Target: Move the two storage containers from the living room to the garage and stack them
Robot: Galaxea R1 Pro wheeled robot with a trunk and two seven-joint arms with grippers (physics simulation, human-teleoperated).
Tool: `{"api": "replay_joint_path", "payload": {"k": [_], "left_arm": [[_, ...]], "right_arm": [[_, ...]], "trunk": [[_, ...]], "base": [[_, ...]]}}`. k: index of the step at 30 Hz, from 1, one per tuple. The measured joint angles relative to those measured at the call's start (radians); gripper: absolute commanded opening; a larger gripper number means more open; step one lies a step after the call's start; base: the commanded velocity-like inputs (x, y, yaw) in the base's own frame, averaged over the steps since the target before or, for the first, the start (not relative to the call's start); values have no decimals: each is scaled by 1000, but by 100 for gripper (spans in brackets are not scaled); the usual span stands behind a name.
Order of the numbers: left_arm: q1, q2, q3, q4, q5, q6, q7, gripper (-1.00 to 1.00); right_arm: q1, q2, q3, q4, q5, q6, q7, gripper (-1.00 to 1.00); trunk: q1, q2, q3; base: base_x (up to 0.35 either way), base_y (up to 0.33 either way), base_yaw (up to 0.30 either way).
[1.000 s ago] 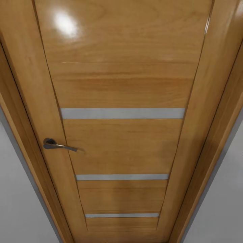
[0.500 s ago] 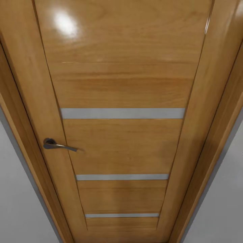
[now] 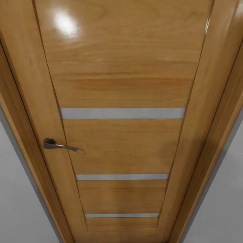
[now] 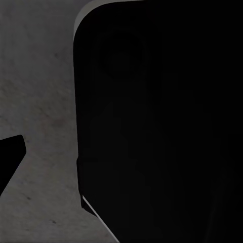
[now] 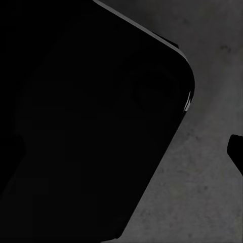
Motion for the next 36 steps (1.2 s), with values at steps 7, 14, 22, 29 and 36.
{"api": "replay_joint_path", "payload": {"k": [7, 14, 22, 29, 36], "left_arm": [[0, 0, 0, 0, 0, -1, 0, 100], [0, 3, 7, -3, 1, 1, 1, 100], [0, 3, 7, -3, 1, 1, 1, 100], [0, 3, 7, -3, 1, 1, 1, 100], [0, 5, 3, -3, -2, 1, 0, 100]], "right_arm": [[0, 0, 0, 0, 1, 0, -2, 100], [-6, 10, -8, 12, 5, 0, 4, 100], [-8, 15, -9, 11, 4, 0, 5, 100], [-8, 14, -9, 11, 3, 0, 3, 100], [-10, 6, 2, -16, 10, 0, -13, 100]], "trunk": [[0, 0, 0], [0, 0, 0], [0, 0, 0], [0, 0, 0], [0, 0, 0]], "base": [[0, 0, 0], [0, 0, 0], [0, 0, 0], [0, 0, 0], [0, 0, 0]]}}
